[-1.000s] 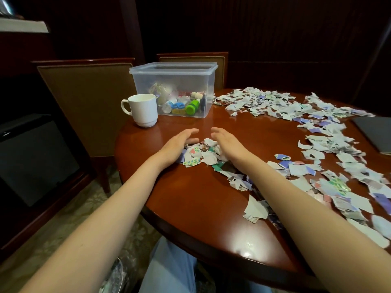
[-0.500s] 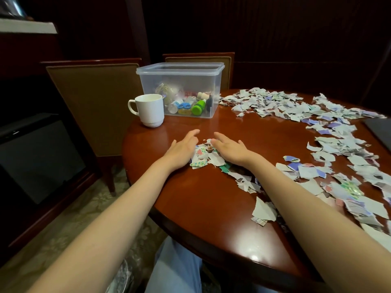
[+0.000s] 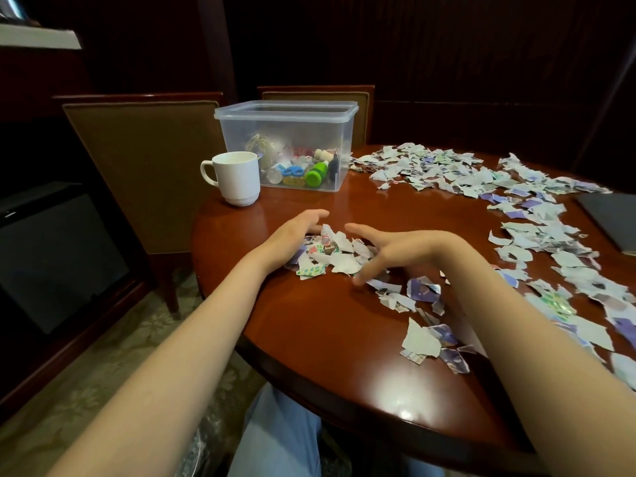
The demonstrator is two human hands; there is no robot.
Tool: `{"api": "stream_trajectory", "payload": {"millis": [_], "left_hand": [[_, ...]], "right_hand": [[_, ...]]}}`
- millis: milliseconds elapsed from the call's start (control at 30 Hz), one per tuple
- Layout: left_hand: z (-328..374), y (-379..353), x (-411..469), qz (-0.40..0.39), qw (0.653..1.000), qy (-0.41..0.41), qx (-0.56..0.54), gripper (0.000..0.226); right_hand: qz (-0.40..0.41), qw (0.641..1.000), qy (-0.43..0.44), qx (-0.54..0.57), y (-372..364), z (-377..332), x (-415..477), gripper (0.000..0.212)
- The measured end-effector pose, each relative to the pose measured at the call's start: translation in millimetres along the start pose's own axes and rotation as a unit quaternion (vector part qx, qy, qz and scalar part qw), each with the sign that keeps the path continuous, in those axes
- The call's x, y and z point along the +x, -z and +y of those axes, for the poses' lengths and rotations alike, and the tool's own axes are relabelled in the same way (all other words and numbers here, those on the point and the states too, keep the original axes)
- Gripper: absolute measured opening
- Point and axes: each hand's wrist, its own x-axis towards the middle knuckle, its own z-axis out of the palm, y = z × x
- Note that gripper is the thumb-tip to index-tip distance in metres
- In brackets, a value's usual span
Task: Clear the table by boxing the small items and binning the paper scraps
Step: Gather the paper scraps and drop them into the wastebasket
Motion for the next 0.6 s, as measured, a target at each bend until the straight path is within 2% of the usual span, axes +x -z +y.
{"api": "stream_trajectory", "payload": {"millis": [67, 167, 367, 467, 600], "left_hand": [[1, 0, -4, -0.015, 1.000, -0.019, 0.006, 0.050], [1, -1, -11, -0.052, 0.998, -0.022, 0.040, 0.082], [1, -9, -14, -0.080, 0.977, -0.058, 0.191, 0.121], [1, -12, -13, -0.056, 0.986, -0.048, 0.152, 0.117], [4, -14, -13, -0.024, 0.990, -0.061, 0.127, 0.109]], "right_hand": [[0.000, 0.999, -0.023, -0.042, 2, 1, 0, 0.095], [0.045, 0.996, -0.023, -0.068, 0, 4, 2, 0.088], [0.135, 0.990, 0.035, -0.027, -18, -2, 11, 0.070], [0.180, 0.981, 0.068, -0.032, -29, -10, 21, 0.063], [0.179, 0.979, 0.095, 0.005, -35, -19, 31, 0.061]]}}
